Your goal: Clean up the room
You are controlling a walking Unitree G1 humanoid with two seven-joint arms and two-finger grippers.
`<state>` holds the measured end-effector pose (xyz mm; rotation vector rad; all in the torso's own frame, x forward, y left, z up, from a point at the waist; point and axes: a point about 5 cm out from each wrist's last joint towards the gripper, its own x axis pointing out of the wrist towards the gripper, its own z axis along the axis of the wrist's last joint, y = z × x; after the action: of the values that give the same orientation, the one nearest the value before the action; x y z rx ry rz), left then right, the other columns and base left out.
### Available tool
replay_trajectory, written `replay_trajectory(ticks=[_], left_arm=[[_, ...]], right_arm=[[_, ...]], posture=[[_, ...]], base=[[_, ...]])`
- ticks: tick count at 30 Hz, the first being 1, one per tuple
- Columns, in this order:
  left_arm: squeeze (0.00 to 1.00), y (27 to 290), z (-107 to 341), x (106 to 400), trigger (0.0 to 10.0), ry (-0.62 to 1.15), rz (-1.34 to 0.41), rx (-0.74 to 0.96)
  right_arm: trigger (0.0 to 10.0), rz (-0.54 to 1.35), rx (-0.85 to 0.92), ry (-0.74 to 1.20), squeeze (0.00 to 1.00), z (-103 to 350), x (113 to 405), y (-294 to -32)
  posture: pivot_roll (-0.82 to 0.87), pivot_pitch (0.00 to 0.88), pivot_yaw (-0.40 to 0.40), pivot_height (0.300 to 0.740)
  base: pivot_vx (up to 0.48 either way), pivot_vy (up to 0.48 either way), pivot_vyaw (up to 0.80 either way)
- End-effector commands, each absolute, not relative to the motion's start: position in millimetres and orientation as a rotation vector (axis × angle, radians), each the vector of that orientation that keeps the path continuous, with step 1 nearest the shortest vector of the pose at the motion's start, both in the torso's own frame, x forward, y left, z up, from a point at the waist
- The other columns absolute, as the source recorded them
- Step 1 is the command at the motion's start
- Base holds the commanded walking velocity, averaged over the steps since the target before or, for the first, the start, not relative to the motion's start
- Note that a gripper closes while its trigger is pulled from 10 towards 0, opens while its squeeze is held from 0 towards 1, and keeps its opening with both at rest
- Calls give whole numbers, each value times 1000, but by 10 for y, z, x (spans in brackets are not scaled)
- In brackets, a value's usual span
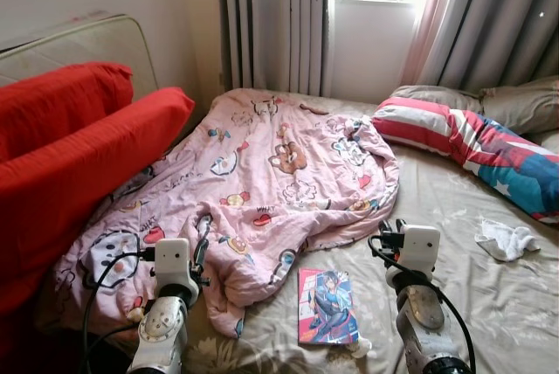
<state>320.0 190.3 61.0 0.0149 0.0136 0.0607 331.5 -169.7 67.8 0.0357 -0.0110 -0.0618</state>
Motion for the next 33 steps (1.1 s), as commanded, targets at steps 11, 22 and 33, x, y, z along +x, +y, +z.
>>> replay_trajectory(ticks=[11,22,33], left_arm=[[0,1897,609,3202,10000,19,46,20],[0,1880,626,3231,10000,28,32,19],[0,1861,626,3242,10000,35,19,-3]], right_arm=[[10000,-37,49,-23,0,691,3318,-1655],[10000,-16,94,8,0,653,3317,-1619],[10000,-3,104,35,0,626,3318,-1612]], posture=[[-37,0,-23,637],[-34,0,-22,637],[-26,0,-30,637]], base=[[0,0,0],[0,0,0],[0,0,0]])
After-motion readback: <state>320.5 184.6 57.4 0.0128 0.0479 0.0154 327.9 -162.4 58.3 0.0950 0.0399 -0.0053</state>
